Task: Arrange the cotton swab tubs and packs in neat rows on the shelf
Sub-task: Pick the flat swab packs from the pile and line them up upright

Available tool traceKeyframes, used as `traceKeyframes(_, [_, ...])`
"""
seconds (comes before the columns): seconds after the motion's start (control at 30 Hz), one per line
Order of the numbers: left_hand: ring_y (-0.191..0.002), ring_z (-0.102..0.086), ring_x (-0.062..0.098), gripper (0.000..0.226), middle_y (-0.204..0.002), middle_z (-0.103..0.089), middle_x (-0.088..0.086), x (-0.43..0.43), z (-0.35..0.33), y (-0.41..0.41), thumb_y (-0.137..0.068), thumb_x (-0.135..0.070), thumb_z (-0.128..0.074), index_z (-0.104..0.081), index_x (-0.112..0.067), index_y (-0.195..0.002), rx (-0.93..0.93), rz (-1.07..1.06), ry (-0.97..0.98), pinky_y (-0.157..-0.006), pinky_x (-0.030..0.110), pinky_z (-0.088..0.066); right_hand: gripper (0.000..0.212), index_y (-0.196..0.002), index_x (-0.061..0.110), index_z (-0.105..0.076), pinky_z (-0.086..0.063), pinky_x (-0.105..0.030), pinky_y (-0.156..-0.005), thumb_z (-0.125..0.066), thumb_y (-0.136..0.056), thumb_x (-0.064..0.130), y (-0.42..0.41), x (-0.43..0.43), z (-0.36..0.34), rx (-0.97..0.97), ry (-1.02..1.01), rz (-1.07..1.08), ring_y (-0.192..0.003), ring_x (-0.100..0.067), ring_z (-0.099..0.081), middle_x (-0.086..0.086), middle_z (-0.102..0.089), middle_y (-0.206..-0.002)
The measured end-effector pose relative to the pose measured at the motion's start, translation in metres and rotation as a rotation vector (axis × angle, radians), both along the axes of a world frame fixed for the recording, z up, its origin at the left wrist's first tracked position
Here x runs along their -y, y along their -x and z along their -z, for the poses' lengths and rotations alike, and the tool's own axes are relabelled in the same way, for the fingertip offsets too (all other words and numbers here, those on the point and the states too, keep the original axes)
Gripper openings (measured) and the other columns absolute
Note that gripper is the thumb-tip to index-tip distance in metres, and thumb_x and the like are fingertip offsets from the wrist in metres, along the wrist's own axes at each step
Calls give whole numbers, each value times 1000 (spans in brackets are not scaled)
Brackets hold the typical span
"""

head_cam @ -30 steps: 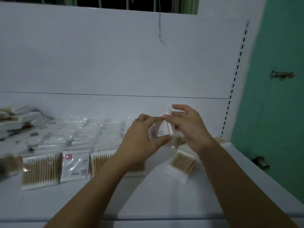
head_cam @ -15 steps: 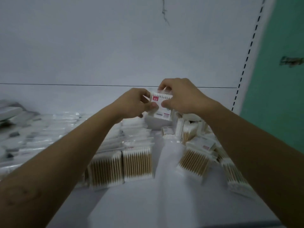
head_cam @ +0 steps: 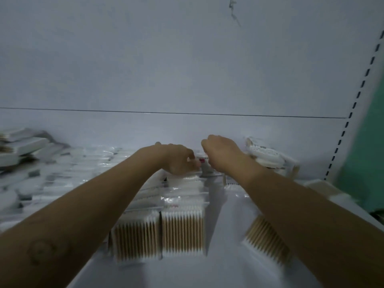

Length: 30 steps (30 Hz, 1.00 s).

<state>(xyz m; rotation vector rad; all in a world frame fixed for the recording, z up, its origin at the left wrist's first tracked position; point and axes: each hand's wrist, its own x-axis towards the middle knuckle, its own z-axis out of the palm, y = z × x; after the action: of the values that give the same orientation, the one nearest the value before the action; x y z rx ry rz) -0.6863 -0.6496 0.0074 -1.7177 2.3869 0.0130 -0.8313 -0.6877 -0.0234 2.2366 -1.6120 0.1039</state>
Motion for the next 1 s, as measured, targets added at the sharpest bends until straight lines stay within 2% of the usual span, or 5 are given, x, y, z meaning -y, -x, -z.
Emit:
traceKeyframes(0.23, [-138,-37,23,60,-153,-37,4,4,-7,0,-101,-55,-28,-35,-20,-149,-3,6,-82,-110,36,-29,28,-117,8,-61,-44,-32,-74,-64,-89,8,-6,6,-3,-51,-76,21,-96,-28,-59,-11,-59,-107])
traceKeyframes(0.33, [-144,-28,21,64,-159,-28,2,2,-11,-2,-100,-56,-31,-27,-20,-153,-41,19,-69,-115,36,-22,41,-130,18,-56,-46,-34,-87,-63,-90,13,5,-3,-23,19,-82,-53,-112,-27,-56,-8,-57,-126])
traceKeyframes(0.53, [-136,-38,21,51,-151,-40,-2,-3,-12,8,-101,-48,-39,-40,-25,-147,-109,93,33,-109,39,-29,42,-122,26,-61,-46,-33,-90,-69,-84,44,55,-48,-83,254,-32,-41,-106,-15,-54,4,-61,-121])
traceKeyframes(0.77, [-143,-29,23,49,-157,-30,0,7,-13,41,-102,-40,-40,-35,-27,-149,-23,106,-3,-114,39,-23,71,-135,24,-51,-41,-35,-93,-62,-79,68,84,-63,-68,124,-158,142,-124,-20,-48,1,-52,-138])
traceKeyframes(1.0, [-143,-29,22,45,-155,-34,-6,13,-10,51,-103,-44,-35,-38,-35,-147,127,51,45,-115,50,-15,37,-117,20,-63,-41,-29,-75,-67,-84,34,88,-52,-56,112,-16,136,-104,-26,-60,-3,-62,-117])
